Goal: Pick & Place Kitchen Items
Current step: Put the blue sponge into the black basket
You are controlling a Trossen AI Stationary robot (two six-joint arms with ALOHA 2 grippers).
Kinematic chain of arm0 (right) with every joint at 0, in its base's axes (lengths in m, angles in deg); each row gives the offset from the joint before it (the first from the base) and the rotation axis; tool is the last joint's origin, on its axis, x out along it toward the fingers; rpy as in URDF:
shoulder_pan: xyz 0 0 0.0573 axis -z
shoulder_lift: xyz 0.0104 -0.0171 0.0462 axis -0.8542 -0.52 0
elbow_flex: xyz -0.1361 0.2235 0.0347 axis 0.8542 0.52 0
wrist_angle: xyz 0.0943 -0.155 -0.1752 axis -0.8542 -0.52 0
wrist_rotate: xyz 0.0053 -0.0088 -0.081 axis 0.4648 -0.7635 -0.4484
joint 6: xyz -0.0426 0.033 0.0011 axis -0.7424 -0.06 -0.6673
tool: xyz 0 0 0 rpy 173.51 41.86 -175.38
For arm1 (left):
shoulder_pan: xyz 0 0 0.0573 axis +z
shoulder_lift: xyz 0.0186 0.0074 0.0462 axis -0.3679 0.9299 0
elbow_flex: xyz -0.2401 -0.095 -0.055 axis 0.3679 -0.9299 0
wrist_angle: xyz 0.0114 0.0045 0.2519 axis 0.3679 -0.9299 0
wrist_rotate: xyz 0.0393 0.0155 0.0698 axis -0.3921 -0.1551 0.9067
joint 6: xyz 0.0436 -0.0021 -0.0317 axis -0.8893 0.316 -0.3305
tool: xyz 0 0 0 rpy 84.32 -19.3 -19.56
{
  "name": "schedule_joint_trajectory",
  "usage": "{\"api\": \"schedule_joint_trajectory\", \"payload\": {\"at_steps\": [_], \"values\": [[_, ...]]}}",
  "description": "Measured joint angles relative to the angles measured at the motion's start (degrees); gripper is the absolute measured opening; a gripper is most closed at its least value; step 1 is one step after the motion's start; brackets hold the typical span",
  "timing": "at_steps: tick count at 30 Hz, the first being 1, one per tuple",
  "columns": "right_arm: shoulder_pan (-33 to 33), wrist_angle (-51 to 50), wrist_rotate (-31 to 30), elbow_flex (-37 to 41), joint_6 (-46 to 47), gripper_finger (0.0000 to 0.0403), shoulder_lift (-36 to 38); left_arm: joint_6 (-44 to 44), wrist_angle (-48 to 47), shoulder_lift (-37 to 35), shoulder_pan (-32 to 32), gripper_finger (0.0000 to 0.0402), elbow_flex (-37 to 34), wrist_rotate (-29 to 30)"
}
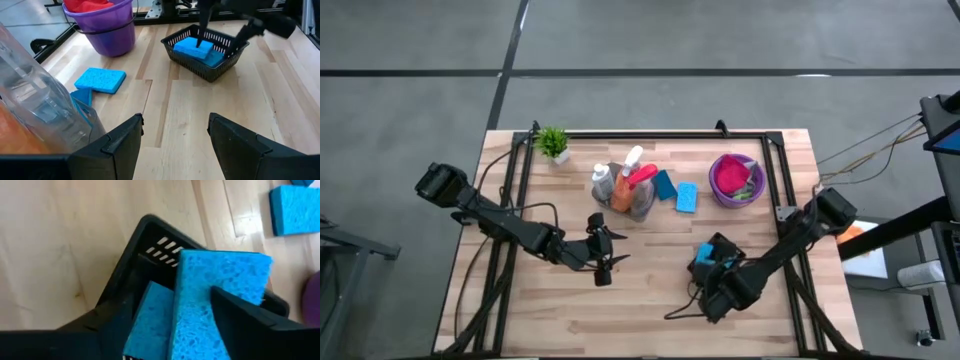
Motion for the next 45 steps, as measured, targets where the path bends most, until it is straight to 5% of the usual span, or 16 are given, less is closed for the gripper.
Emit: {"api": "schedule_joint_trajectory", "payload": {"at_steps": [4, 9, 22, 45], "values": [[0.00, -0.77, -1.84, -0.02, 3.27, 0.0294, -2.52, 0.01, 0.00, 0.00, 0.00, 0.0231, 0.00, 0.00], [-0.02, -2.50, -3.90, -0.05, 6.19, 0.0280, -4.30, 0.02, 0.07, 0.00, 0.00, 0.0231, 0.00, 0.00], [-0.57, -5.59, -3.91, -3.40, 1.60, 0.0031, -4.35, -0.65, 0.22, 0.00, 0.00, 0.0231, 0.00, 0.00], [-3.03, -17.84, 6.83, -10.67, -25.60, 0.0018, -4.18, -1.07, -0.14, 0.00, 0.00, 0.0231, 0.00, 0.00]]}}
